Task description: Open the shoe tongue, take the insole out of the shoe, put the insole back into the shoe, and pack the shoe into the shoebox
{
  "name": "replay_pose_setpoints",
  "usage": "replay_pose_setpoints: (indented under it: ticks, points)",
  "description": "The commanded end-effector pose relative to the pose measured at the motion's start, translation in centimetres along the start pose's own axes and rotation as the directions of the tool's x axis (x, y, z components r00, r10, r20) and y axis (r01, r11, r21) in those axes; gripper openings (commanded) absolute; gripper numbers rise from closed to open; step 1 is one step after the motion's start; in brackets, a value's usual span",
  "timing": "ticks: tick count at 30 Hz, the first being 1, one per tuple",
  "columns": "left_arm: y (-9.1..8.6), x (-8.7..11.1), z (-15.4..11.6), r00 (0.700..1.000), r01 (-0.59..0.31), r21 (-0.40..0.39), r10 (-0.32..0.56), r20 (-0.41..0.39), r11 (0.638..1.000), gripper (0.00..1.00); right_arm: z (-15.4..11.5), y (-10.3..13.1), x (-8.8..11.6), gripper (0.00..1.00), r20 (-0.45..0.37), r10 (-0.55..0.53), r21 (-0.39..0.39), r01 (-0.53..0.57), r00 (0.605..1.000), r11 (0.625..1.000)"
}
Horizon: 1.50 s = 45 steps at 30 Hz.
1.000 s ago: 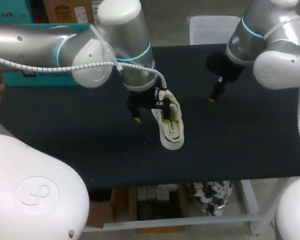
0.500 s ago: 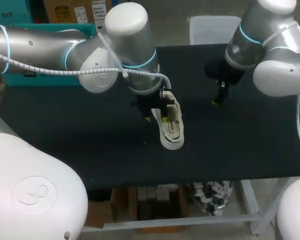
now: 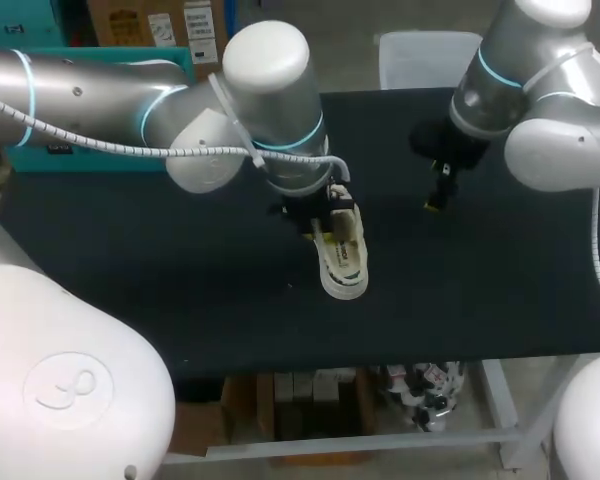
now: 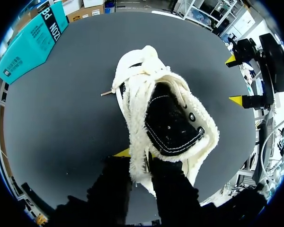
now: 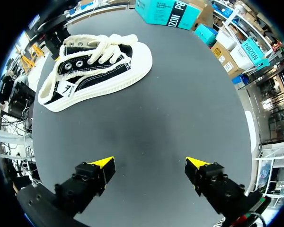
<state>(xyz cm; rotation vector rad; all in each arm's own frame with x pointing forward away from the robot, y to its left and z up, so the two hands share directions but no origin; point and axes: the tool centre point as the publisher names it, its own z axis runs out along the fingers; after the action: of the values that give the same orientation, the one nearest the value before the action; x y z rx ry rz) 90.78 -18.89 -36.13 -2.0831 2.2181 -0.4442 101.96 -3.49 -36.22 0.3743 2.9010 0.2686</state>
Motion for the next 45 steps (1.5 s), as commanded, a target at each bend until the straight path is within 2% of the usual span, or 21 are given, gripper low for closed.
replay_pose_setpoints:
  ticks: [1,6,12,17,26,30,35,40,41,45]
  points:
    - [0.0,0.0,0.1,1.0,0.004,0.008,-0.004,0.006,1.0,0.0,0.0,0.0,-0.1,1.0,-0.004,-0.001,0.003,0.001,1.0,1.0]
    - [-0.3,-0.8,-0.5,1.0,-0.005,0.006,0.005,-0.007,1.0,0.0,0.0,0.0,-0.1,1.0,-0.004,-0.001,0.003,0.001,1.0,1.0]
    - [-1.7,-2.7,-2.3,0.996,-0.052,-0.012,0.051,-0.077,0.999,0.0,0.0,0.0,-0.1,1.0,-0.004,-0.001,0.003,0.001,1.0,1.0]
    - [-2.9,-4.2,-4.3,0.979,-0.147,-0.018,0.143,-0.145,0.989,0.0,0.0,0.0,-0.1,1.0,-0.004,-0.001,0.003,0.001,1.0,1.0]
    - [-4.2,-6.9,-9.3,0.933,-0.31,0.007,0.306,-0.188,0.951,0.0,0.0,0.0,-0.1,1.0,-0.004,-0.001,0.003,0.001,1.0,1.0]
    - [-5.3,-8.1,-11.8,0.899,-0.383,0.017,0.377,-0.224,0.924,0.0,0.0,0.0,-0.1,1.0,-0.004,-0.001,0.003,0.001,1.0,1.0]
    - [-6.9,-9.5,-14.5,0.859,-0.466,0.024,0.458,-0.228,0.885,0.0,0.0,0.0,-0.1,1.0,-0.004,-0.001,0.003,0.001,1.0,1.0]
    - [-8.2,-11.7,-16.7,0.806,-0.545,0.034,0.534,-0.256,0.838,0.0,0.0,0.0,-0.1,1.0,-0.004,-0.001,0.003,0.001,1.0,1.0]
    - [-8.6,-12.2,-17.2,0.783,-0.572,0.034,0.558,-0.275,0.819,0.0,0.0,0.0,-0.1,1.0,-0.004,-0.001,0.003,0.001,1.0,1.0]
    - [-9.9,-13.5,-18.9,0.739,-0.622,0.046,0.605,-0.297,0.782,0.0,0.0,0.0,-0.1,1.0,-0.004,-0.001,0.003,0.001,1.0,1.0]
